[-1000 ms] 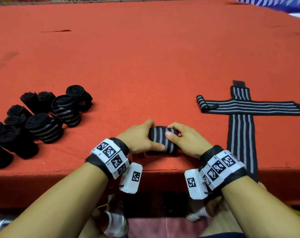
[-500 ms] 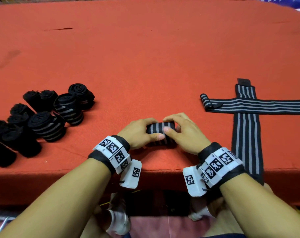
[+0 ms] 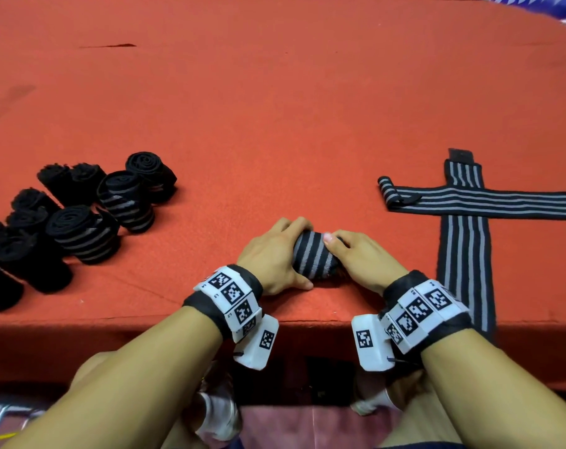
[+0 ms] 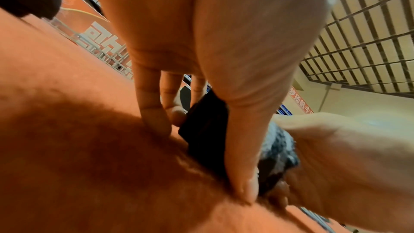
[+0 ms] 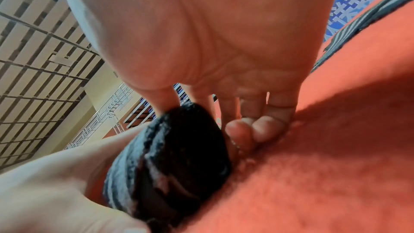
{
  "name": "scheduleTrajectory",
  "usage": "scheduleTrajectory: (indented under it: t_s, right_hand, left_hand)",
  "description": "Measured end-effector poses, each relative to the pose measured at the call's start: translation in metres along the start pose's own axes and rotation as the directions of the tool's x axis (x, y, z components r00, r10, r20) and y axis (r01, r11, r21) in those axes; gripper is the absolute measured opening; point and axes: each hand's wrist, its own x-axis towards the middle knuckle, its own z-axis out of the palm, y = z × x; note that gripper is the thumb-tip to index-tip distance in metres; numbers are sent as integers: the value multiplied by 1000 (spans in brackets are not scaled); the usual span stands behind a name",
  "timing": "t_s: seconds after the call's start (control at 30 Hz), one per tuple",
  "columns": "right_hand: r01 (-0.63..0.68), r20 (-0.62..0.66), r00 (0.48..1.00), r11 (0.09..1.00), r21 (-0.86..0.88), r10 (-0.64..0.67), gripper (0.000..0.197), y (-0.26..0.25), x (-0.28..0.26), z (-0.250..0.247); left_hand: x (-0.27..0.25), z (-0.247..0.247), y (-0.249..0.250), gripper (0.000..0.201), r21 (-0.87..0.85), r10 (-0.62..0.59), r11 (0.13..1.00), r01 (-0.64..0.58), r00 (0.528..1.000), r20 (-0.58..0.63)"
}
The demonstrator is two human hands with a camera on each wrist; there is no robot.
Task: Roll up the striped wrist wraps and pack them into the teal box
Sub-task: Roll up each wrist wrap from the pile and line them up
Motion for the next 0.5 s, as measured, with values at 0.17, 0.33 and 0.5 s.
scheduleTrajectory:
  t_s: [0.17, 0.33, 0.5]
  right_hand:
    - [-10, 7, 1000, 1000, 9, 10, 53, 0, 5, 3]
    - [21, 2, 1000, 960, 278, -23, 51, -5, -1, 7]
    - [165, -44, 986, 868, 468, -163, 28, -24, -3, 13]
  left_hand:
    - [2, -9, -2, 74, 23, -63, 998, 62, 996, 70]
    - [-3, -10, -14, 60, -284, -192, 936, 209, 977, 89]
    - [-14, -19, -24, 73, -669, -205, 717, 196, 977, 67]
